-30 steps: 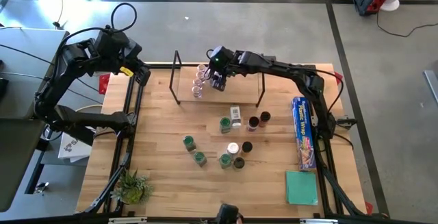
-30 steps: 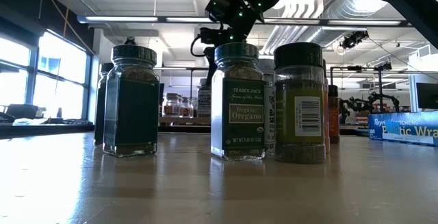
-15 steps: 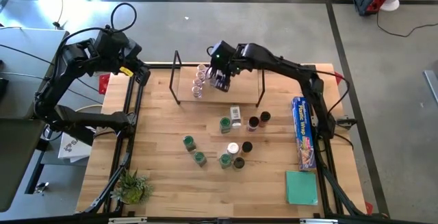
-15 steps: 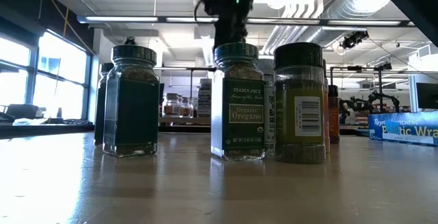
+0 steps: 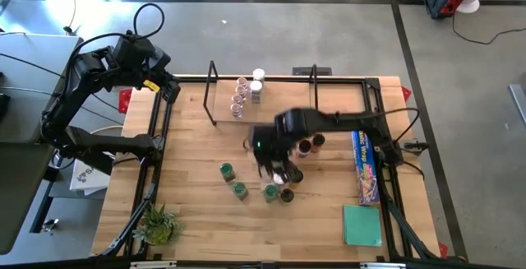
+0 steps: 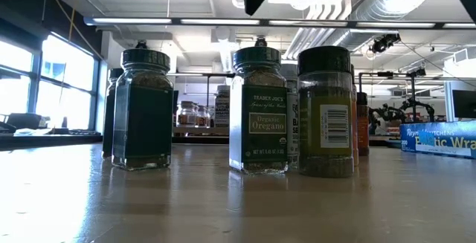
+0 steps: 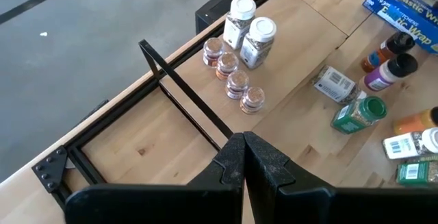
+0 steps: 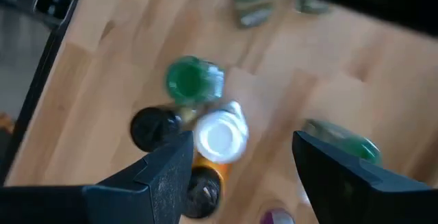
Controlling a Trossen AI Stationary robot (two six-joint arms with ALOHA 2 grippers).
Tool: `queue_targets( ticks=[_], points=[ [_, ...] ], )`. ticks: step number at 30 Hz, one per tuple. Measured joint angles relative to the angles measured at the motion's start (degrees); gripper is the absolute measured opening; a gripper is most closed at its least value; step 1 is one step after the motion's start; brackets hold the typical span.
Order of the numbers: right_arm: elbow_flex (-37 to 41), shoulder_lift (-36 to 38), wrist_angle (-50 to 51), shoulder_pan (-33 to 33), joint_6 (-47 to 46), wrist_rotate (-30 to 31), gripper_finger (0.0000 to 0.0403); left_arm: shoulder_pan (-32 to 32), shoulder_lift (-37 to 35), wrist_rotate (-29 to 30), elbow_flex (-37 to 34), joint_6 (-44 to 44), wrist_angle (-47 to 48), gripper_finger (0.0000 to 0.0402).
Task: Shelf spices
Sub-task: Put the bottom white seasoning bottle on the shelf aligned with the other white seasoning bottle
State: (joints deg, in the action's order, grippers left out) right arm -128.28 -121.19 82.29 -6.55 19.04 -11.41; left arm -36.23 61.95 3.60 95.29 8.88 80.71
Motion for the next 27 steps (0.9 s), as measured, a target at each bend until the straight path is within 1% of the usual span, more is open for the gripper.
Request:
queue_targets(
  ticks=[4,8,12,14,23,27],
  points=[
    [6.61,-0.04,-3.86,-3.33,-0.26,-1.11,0.0243,0.0,0.0,-0.54,0.0,-1.17,0.0,0.0001],
    [13.17,-0.04,-7.12,-4.76,-0.96,-0.55,0.0243,0.0,0.0,-1.62,0.0,-1.64,0.02,0.0001],
    [17.21,-0.11,-8.25,-5.2,-1.1,4.46,0.0243,0.0,0.0,-1.64,0.0,-2.37,0.06,0.0001],
    [17.54,-0.04,-7.99,-5.2,-1.17,5.82,0.0243,0.0,0.0,-1.66,0.01,-2.62,0.4,0.0001],
    [14.32,-0.11,-8.07,-3.67,-1.19,5.86,0.0243,0.02,0.0,-1.7,0.01,-2.62,0.9,0.0001],
    [14.06,-0.11,-7.65,-2.76,-1.17,5.85,0.0243,0.02,0.0,-1.7,0.01,-2.58,0.92,0.0001]
  ],
)
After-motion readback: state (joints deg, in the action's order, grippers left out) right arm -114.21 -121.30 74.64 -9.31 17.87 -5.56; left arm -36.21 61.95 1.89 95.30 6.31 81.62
